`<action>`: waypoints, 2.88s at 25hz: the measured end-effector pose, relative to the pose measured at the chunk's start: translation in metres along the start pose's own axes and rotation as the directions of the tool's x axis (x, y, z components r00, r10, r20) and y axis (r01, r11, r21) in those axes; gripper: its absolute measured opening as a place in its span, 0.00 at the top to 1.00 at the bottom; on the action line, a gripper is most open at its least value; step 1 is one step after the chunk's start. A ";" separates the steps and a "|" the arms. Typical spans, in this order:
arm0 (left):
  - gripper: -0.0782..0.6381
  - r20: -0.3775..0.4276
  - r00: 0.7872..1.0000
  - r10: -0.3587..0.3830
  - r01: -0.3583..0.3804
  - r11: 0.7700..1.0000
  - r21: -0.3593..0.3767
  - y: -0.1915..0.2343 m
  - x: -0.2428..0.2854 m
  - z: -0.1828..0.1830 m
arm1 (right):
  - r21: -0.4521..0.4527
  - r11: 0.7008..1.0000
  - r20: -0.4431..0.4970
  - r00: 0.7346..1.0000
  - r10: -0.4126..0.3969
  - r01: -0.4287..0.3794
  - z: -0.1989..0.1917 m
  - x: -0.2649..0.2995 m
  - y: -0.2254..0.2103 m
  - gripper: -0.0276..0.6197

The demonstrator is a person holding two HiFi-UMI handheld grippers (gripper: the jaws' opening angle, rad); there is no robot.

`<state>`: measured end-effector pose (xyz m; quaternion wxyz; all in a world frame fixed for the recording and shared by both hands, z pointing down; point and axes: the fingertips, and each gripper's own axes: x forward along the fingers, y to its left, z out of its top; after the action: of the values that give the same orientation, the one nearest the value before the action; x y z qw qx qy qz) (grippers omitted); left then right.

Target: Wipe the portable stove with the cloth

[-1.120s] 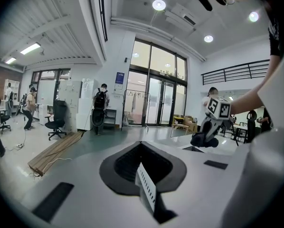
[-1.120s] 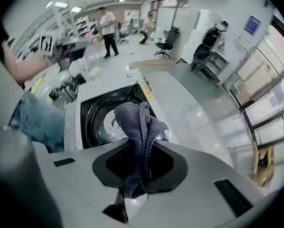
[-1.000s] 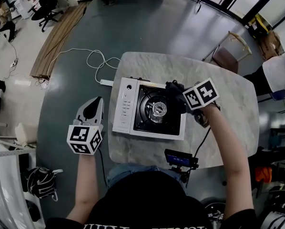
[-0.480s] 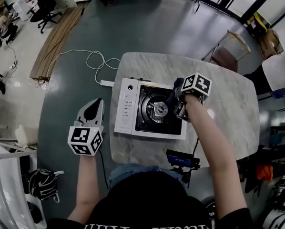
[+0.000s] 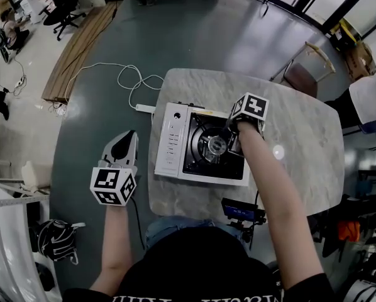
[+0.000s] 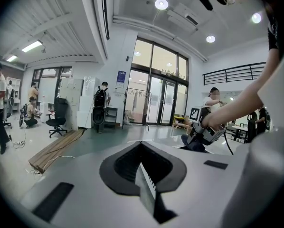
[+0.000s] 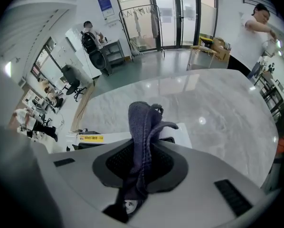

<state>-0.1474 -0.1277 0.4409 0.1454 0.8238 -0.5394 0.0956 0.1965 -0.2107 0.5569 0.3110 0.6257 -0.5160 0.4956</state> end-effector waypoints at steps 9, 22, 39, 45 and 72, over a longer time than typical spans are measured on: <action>0.87 -0.008 1.000 -0.011 0.011 1.000 -0.004 -0.001 0.003 -0.006 | -0.086 0.993 -0.044 0.996 0.071 -0.075 -0.004 0.001 0.014 0.84; 0.88 -0.011 1.000 0.008 -0.008 1.000 0.002 0.005 -0.003 -0.005 | -0.447 0.877 -0.111 0.984 0.140 -0.175 -0.016 0.002 0.069 0.84; 0.87 -0.005 1.000 0.020 -0.020 1.000 0.012 0.003 -0.007 0.001 | -0.542 0.723 -0.192 0.900 0.390 -0.429 -0.038 -0.006 0.123 0.84; 0.87 0.015 1.000 -0.003 0.002 0.999 0.033 -0.007 0.001 0.010 | -0.552 0.728 -0.083 0.895 0.438 -0.407 -0.029 -0.020 0.116 0.84; 0.87 0.134 0.985 -0.108 0.086 0.983 0.164 -0.072 0.006 0.065 | -0.684 0.729 0.594 0.587 0.550 0.009 -0.030 -0.237 -0.017 0.84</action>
<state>-0.0793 -0.1285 0.3718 0.0458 0.8628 -0.4984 0.0717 0.2096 -0.0991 0.3450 0.1638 0.5409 -0.8246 0.0257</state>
